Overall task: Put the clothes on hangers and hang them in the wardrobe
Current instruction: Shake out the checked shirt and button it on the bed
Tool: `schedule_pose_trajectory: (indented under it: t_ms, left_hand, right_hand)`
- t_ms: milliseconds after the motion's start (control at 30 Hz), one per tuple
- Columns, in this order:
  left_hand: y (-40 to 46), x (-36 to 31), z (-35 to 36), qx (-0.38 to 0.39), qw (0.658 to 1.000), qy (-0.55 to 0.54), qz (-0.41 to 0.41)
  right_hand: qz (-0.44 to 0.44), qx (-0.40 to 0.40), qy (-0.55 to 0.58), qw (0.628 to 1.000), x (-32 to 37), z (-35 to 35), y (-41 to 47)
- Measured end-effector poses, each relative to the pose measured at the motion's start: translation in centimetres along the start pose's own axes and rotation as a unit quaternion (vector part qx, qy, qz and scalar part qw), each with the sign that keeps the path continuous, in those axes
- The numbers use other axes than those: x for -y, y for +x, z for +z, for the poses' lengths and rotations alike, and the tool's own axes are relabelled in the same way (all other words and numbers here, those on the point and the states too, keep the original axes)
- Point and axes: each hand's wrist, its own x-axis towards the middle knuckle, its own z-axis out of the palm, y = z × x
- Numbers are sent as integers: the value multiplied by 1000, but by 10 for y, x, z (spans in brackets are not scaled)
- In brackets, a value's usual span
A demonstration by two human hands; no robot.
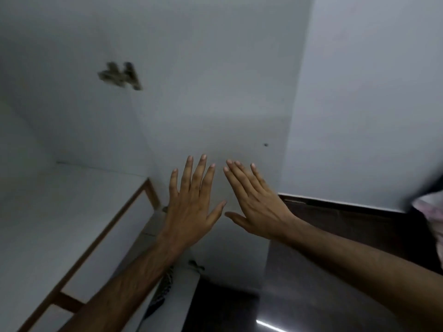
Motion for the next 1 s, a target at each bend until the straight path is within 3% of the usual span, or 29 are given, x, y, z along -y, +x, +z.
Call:
schedule_pose_trajectory:
  t_ms: [233,533,800,1000]
  left_hand:
    - [32,-135,49,71,993,-29,88]
    - [134,-297,98,74,965,-101,231]
    - [252,-436,162,80,921,-166,343]
    - [334,-546,198,89,873,-199,437]
  right_hand:
    - [111,55,-15,992,-100,6,-134]
    - [278,112,-35,953,-229,11,-257]
    - [438,182,-77,877,-352,21,-341]
    - [586,180,-79,786,-426,14,-415]
